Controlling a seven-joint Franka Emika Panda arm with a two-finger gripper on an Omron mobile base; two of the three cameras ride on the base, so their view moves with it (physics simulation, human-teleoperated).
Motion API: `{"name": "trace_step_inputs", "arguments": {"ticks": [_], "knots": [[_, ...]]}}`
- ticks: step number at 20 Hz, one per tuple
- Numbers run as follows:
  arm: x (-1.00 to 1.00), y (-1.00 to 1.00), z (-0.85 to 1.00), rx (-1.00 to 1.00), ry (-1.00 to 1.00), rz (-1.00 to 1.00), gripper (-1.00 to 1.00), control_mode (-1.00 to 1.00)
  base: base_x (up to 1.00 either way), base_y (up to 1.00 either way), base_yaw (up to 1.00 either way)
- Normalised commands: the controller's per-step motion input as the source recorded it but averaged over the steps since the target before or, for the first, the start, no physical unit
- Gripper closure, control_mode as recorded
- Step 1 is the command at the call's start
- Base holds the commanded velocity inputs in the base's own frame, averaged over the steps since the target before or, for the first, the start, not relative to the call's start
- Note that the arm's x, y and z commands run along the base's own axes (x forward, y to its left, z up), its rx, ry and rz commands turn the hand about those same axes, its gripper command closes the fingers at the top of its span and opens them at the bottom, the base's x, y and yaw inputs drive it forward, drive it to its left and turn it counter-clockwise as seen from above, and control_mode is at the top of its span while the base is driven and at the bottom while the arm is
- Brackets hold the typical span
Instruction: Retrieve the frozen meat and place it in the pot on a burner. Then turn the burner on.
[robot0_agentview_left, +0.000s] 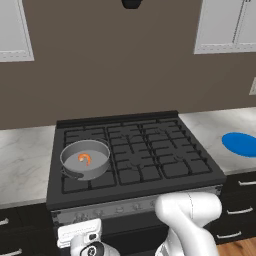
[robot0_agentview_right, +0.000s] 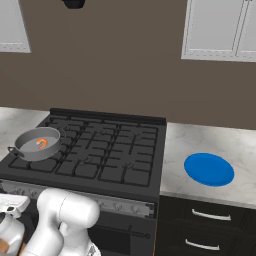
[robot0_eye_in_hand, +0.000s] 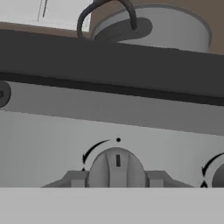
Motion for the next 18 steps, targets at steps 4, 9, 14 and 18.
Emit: {"name": "trace_step_inputs", "arguments": {"ticks": [4,9,14,18], "knots": [[0.0,0.0,0.0,-0.37,0.0,0.2,1.0,-1.0,0.0,0.0,0.0],[0.09,0.01,0.0,-0.45,0.18,0.25,1.0,-1.0,0.0,0.0,0.0],[0.14,0.01,0.0,-0.42,0.27,0.24,1.0,-1.0,0.0,0.0,0.0],[0.13,0.04,0.0,-0.43,0.31,0.24,1.0,-1.0,0.0,0.0,0.0]]}}
